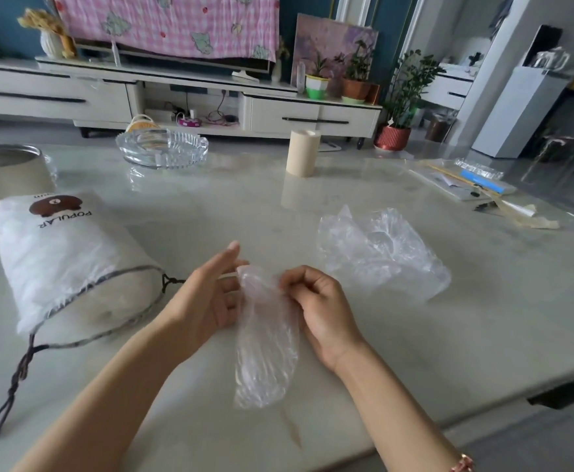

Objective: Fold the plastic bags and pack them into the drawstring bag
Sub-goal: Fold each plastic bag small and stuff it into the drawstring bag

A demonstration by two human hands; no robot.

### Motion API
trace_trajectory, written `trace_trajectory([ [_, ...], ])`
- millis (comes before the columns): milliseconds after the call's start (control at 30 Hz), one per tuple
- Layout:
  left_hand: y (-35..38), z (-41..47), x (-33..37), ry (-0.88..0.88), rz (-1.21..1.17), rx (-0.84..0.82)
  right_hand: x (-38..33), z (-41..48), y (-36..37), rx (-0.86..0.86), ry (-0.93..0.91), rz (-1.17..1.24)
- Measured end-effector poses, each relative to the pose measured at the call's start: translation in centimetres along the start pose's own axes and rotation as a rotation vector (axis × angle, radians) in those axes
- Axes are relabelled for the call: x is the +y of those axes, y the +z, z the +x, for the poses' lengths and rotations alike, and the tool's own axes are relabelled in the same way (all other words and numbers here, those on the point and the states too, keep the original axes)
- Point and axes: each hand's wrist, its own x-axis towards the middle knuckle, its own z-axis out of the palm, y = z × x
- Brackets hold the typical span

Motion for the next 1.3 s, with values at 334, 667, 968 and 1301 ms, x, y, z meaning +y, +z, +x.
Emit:
trace_trajectory([
  [334,-0.5,-0.5,0.0,0.081,0.253,0.072,0.6,-1.7,-0.8,0.081,-0.599,-0.749],
  [667,-0.5,-0.5,-0.2,0.244,0.342,0.238,0.8,-2.4,-0.2,-0.153,-0.667,-0.732],
  [968,0.6,-0.6,-0.8,0.199,0.387,0.058,1.1,-1.4,-0.3,-0.140,-0.143,-0.461],
  [1301,0.2,-0.6,-1.1,0.220,0.350,0.016,0.5,-1.6,-0.6,-0.058,-0.215,-0.427],
])
